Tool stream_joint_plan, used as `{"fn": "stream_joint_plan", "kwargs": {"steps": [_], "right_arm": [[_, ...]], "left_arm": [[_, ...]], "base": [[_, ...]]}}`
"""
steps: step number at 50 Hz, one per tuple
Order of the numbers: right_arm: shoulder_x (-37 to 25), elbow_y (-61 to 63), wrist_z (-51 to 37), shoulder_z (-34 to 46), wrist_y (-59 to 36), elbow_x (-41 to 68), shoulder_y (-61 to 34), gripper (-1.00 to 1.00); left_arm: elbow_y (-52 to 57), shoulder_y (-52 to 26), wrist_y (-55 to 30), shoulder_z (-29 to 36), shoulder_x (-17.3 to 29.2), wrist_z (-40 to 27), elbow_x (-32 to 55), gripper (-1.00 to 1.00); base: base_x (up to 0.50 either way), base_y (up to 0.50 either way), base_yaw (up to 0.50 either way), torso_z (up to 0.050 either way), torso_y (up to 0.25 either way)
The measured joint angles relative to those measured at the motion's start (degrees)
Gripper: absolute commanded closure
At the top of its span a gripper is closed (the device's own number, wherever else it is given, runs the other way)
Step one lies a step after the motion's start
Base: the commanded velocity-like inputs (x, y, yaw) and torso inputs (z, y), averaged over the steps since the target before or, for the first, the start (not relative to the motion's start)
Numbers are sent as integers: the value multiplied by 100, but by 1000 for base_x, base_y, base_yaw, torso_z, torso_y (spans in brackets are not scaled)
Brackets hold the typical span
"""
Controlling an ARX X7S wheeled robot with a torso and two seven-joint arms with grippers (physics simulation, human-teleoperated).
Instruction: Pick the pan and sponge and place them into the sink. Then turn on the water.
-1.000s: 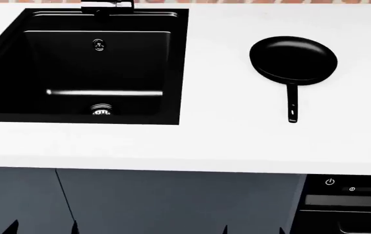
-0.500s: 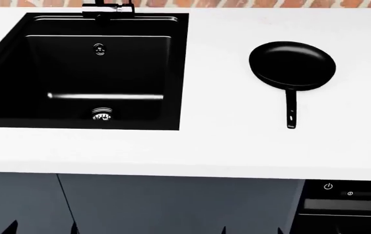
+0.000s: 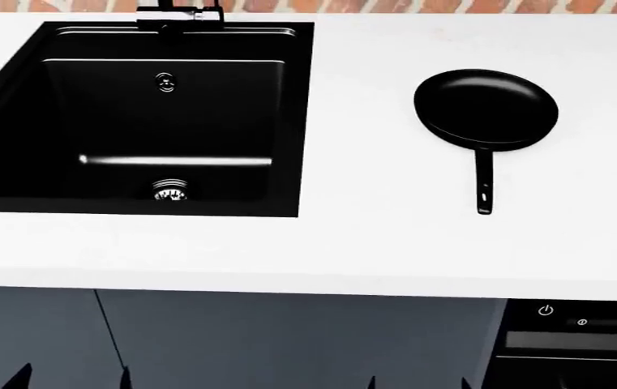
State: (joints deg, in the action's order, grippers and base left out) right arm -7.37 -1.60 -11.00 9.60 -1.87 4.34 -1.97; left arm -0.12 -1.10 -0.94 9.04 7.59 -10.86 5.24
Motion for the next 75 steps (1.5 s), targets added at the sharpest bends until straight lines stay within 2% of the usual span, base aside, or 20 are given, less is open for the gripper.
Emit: {"fn": "stream_joint_plan", "kwargs": {"steps": [3, 12, 19, 23, 29, 36, 39, 43, 47, 51, 62, 67, 75], "right_arm": [[-14, 0, -19, 19, -1, 13, -3, -100], [313, -12, 367, -362, -22, -376, 25, -100], [325, 220, 453, -500, -214, -427, 7, -100], [83, 1289, 570, -826, -1302, -273, -288, -100], [-292, 2840, 773, -1270, -3289, 39, -1020, -100], [-735, 3862, 1045, -1735, -5173, 397, -2036, -100], [-907, 4147, 1176, -1957, -5917, 553, -2475, -100], [-1113, 4472, 1327, -2177, -6775, 743, -2976, -100], [-1305, 4716, 1425, -2323, -7426, 898, -3309, -100], [-1491, 4871, 1449, -2426, -7879, 1093, -3471, -100], [-1802, 5124, 1284, -2653, -8470, 1725, -3410, -100], [-1930, 5161, 1095, -2763, -8601, 2107, -3360, -100], [-2247, 5058, 279, -2973, -8703, 3286, -3359, -100]], "left_arm": [[-2, -17, -30, 39, 15, -8, 3, -100], [20, -7, -161, -337, -329, 416, -354, -100], [334, -7, -437, -516, -386, 446, -200, -100], [1465, -237, -1547, -763, -381, 600, -57, -100], [3261, -965, -4064, -1069, -288, 729, 224, -100], [4380, -2059, -6421, -1392, 32, 856, 753, -100], [4527, -2433, -7081, -1644, 315, 454, 1568, -100], [4481, -2894, -7699, -2026, 794, -622, 3285, -100], [4407, -3193, -8068, -2262, 1239, -1618, 4809, -100], [4359, -3373, -8263, -2350, 1554, -2245, 5746, -100], [4321, -3496, -8415, -2425, 2074, -3076, 7008, -100], [4346, -3437, -8405, -2475, 2225, -3265, 7325, -100], [4367, -3362, -8336, -2484, 2387, -3381, 7538, -100]], "base": [[0, 0, 0, 0, 0], [0, 0, 0, 0, 0], [0, 0, 0, 0, 0], [0, 0, 0, 0, 0], [0, 0, 0, 0, 0], [0, 0, 0, 0, 0], [0, 0, 0, 0, 0], [0, 0, 0, 0, 0], [0, 0, 0, 0, 0], [90, 0, 0, 0, 0], [464, 0, 0, 0, 0], [500, 0, 0, 0, 0], [500, 0, 0, 0, 0]]}}
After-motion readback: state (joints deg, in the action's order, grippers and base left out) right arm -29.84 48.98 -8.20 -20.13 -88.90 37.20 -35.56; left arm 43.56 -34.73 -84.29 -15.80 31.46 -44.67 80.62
